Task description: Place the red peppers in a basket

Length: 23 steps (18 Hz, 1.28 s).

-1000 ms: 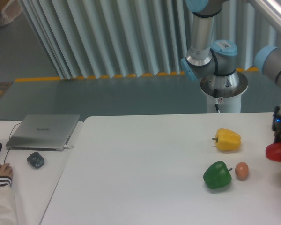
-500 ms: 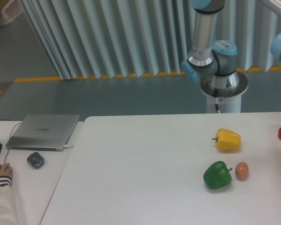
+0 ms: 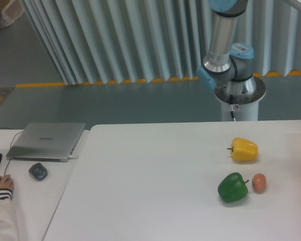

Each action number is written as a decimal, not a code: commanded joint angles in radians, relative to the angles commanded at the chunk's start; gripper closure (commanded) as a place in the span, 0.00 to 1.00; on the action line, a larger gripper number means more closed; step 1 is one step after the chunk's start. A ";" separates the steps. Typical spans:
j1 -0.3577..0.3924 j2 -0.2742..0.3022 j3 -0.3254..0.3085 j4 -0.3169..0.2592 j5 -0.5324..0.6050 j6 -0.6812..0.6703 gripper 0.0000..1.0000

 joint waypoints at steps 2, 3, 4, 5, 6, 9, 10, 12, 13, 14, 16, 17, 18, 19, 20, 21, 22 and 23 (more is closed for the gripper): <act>0.000 -0.005 -0.002 0.000 -0.003 0.000 0.20; -0.002 -0.008 -0.002 0.000 -0.003 -0.002 0.11; -0.002 -0.006 -0.006 0.000 -0.006 -0.008 0.00; -0.002 -0.006 -0.008 0.000 -0.009 -0.014 0.00; -0.003 -0.006 -0.008 0.005 -0.015 -0.020 0.00; -0.003 -0.005 -0.008 0.012 -0.037 -0.025 0.00; -0.003 -0.003 -0.009 0.012 -0.058 -0.029 0.00; -0.002 0.001 -0.008 0.012 -0.122 -0.067 0.00; -0.002 0.003 -0.009 0.012 -0.144 -0.084 0.00; -0.005 0.003 -0.009 0.011 -0.152 -0.098 0.00; -0.024 0.006 -0.009 0.011 -0.156 -0.162 0.00; -0.038 0.008 -0.009 0.011 -0.172 -0.220 0.00; -0.052 0.009 -0.009 0.011 -0.190 -0.277 0.00; -0.075 0.023 -0.009 0.012 -0.201 -0.337 0.00; -0.090 0.028 -0.009 0.020 -0.201 -0.368 0.00; -0.110 0.035 -0.009 0.052 -0.202 -0.402 0.00; -0.136 0.037 -0.011 0.098 -0.207 -0.437 0.00; -0.165 0.037 -0.011 0.139 -0.224 -0.477 0.00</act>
